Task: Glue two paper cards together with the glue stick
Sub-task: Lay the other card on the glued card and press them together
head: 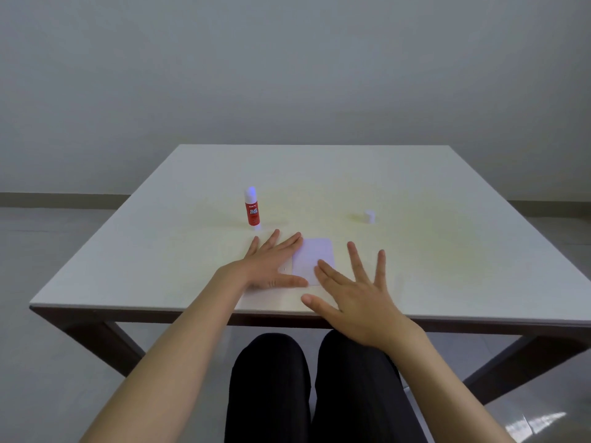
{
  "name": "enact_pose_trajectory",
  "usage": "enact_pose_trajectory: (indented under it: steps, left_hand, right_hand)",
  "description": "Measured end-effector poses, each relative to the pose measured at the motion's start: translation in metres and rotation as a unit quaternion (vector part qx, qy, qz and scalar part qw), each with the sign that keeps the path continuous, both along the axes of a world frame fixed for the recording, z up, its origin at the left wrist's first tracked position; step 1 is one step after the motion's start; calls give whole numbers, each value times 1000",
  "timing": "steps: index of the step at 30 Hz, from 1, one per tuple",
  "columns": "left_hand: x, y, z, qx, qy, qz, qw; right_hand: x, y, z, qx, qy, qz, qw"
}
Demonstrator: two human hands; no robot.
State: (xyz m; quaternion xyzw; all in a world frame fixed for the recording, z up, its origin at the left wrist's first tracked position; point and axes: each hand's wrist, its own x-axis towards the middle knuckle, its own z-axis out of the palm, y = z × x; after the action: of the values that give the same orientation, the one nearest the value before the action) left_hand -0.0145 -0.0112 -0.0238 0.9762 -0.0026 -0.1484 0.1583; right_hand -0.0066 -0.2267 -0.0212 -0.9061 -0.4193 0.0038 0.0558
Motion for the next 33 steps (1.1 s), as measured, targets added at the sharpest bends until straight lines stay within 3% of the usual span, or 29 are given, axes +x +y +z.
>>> enact_pose_trajectory:
  steps: [4,11,17,24,27,29,31,33]
  left_hand:
    - [-1,-3,0,1,0,-8,1000]
    - [0,-1,1,-7,7,-2,1000]
    - [2,-1,1,7,0,-6,1000]
    - [1,-1,-3,1,1,7,1000]
    - [-3,-1,-4,-73,-11,43,996]
    - [-9,1,-2,-246,-47,119,961]
    - [-13,3,2,-416,-162,193,874]
    - [-15,3,3,-465,-312,299,773]
  right_hand:
    - [13,27,-9,-23,44,30,998]
    - [64,37,-13,-49,37,-71,996]
    - [44,47,-20,-16,16,-13,1000]
    - [58,34,-20,-5,52,-94,994]
    - [54,33,-25,58,79,-91,991]
    - [52,31,-26,119,89,-100,984]
    - [51,29,-25,157,92,-107,977]
    - [50,28,-23,187,104,-110,970]
